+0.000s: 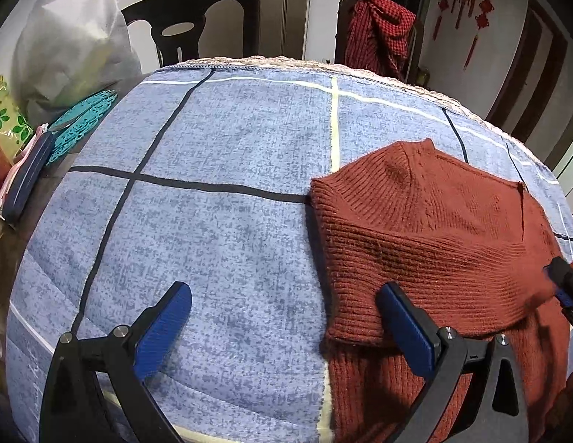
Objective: Fold small clothes
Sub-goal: 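Lower the sleeve onto the sweater body and open the right tool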
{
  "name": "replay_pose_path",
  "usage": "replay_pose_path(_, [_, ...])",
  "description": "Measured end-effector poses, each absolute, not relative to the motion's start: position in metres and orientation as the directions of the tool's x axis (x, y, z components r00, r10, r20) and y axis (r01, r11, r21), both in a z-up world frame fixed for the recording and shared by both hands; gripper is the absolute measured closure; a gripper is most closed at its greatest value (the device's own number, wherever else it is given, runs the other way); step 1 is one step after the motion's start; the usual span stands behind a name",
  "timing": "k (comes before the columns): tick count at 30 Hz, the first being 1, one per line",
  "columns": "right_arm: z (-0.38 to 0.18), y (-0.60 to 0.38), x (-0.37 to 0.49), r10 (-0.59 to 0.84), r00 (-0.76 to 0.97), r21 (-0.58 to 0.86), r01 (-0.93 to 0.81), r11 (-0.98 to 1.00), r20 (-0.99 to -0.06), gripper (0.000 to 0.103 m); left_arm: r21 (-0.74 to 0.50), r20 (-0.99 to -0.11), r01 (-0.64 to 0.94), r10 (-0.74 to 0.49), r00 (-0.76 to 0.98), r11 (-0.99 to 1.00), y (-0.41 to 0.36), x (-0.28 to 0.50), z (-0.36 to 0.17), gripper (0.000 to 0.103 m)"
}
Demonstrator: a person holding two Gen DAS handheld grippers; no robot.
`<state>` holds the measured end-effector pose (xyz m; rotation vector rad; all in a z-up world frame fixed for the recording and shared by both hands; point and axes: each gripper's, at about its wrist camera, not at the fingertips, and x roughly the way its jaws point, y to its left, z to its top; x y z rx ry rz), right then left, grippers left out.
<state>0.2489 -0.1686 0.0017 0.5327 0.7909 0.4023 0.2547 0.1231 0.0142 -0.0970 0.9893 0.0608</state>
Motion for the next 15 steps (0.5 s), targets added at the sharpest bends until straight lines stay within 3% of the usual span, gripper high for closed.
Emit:
replay_pose_path(5, [-0.008, -0.17, 0.267, 0.513, 0.578, 0.573, -0.094, 0.814, -0.635, 0.058, -0.088, -0.789, -0.104, -0.005, 0.615, 0.991, 0.127, 0.253, 0.039, 0.001])
replay_pose_path(10, [-0.007, -0.161, 0.27, 0.499, 0.589, 0.538, -0.126, 0.833, -0.635, 0.058, -0.057, -0.804, -0.093, 0.009, 0.595, 0.994, 0.122, 0.273, 0.041, 0.001])
replay_pose_path(15, [-0.005, -0.149, 0.275, 0.505, 0.574, 0.517, -0.159, 0.841, -0.645, 0.092, -0.013, -0.825, -0.086, 0.038, 0.563, 0.996, 0.115, 0.286, 0.031, 0.001])
